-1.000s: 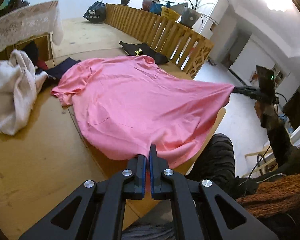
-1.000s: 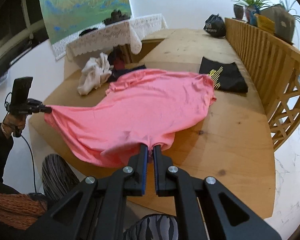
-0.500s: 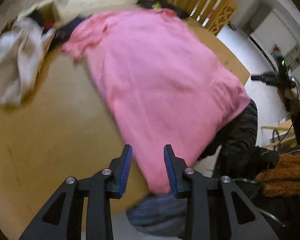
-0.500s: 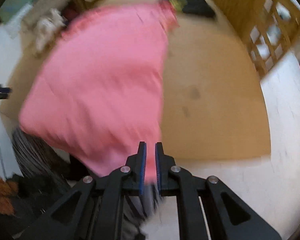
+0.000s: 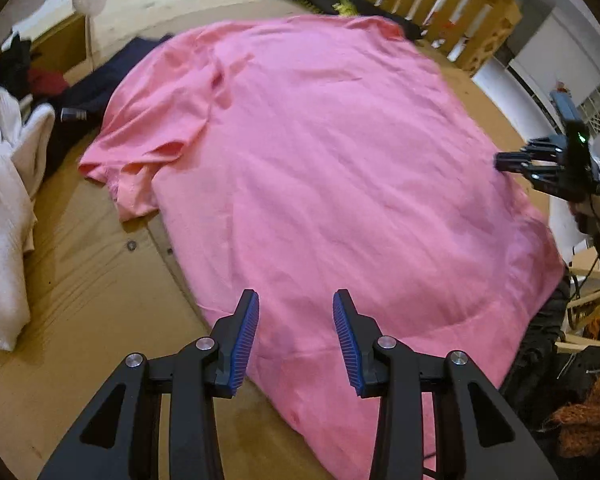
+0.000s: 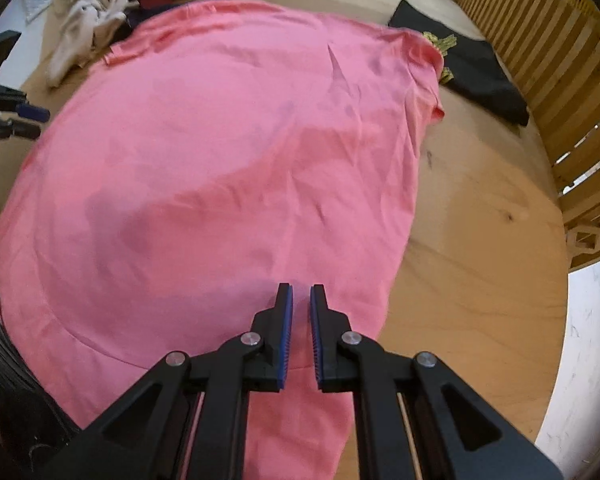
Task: Fold clothes
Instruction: 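Move the left gripper to the shirt hem beside the sleeve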
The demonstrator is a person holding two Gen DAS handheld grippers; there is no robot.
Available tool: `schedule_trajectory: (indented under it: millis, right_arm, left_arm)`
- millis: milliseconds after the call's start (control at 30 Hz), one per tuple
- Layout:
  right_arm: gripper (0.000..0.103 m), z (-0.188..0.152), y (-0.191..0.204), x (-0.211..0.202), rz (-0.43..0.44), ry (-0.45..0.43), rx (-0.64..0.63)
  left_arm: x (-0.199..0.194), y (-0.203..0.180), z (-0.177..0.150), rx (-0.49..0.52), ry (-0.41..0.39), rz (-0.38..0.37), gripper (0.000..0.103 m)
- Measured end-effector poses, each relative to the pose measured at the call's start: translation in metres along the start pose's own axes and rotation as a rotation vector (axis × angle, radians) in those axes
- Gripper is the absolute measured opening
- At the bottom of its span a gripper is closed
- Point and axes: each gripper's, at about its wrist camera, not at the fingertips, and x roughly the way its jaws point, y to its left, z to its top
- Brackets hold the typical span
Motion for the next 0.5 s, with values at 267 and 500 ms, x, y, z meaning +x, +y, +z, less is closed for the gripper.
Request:
schedule_trajectory:
  millis: [267, 500]
  right_arm:
    - [0.010, 0.033, -0.035, -0.016, 0.011, -0.062, 0.033]
    - [0.010, 0.108, -0.043, 0.017, 0.024, -0.104, 0.038]
  left_arm:
    - [-0.003, 0.029, 0.014, -0.021, -0.034, 0.046, 0.037]
    - [-0.001, 0.045, 0.053, -0.032, -0.081, 0.021, 0.038]
